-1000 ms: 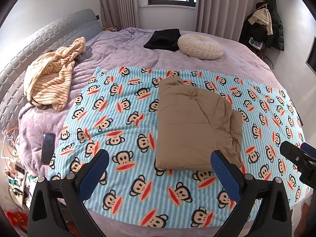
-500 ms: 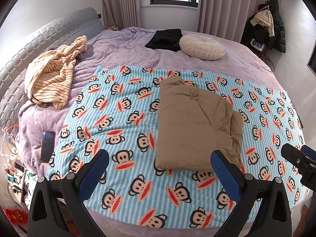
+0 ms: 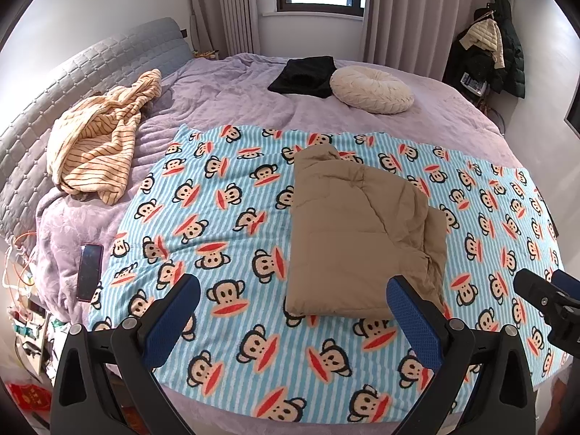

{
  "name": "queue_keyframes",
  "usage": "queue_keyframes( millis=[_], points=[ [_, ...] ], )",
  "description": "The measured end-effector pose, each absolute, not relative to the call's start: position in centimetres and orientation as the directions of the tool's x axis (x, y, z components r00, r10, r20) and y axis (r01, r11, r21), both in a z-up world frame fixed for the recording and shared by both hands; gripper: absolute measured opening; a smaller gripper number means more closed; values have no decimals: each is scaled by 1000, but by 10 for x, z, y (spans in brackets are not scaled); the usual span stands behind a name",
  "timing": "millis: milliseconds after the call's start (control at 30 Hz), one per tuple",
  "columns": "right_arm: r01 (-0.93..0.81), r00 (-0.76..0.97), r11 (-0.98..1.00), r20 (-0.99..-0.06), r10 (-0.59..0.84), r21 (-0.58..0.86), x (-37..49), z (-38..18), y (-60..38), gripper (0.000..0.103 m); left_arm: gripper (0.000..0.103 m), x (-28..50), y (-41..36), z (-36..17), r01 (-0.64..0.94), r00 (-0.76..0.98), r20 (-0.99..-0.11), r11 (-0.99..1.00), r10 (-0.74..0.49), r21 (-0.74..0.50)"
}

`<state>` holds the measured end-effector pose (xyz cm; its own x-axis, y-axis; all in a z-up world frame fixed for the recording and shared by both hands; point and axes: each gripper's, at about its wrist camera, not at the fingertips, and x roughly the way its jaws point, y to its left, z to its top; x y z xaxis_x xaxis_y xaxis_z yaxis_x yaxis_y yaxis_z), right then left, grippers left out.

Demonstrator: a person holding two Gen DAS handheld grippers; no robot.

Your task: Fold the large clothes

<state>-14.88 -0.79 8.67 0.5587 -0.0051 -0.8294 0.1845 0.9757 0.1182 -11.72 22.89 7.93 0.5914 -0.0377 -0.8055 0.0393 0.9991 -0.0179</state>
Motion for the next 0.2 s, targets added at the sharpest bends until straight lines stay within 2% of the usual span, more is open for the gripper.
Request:
queue_keyframes(
  millis=[200],
  points=[
    [185,558,976,-830,-4,120,-148,87,-8,103,103,-118,223,81,52,594,-804,999,-44,-16]
  ],
)
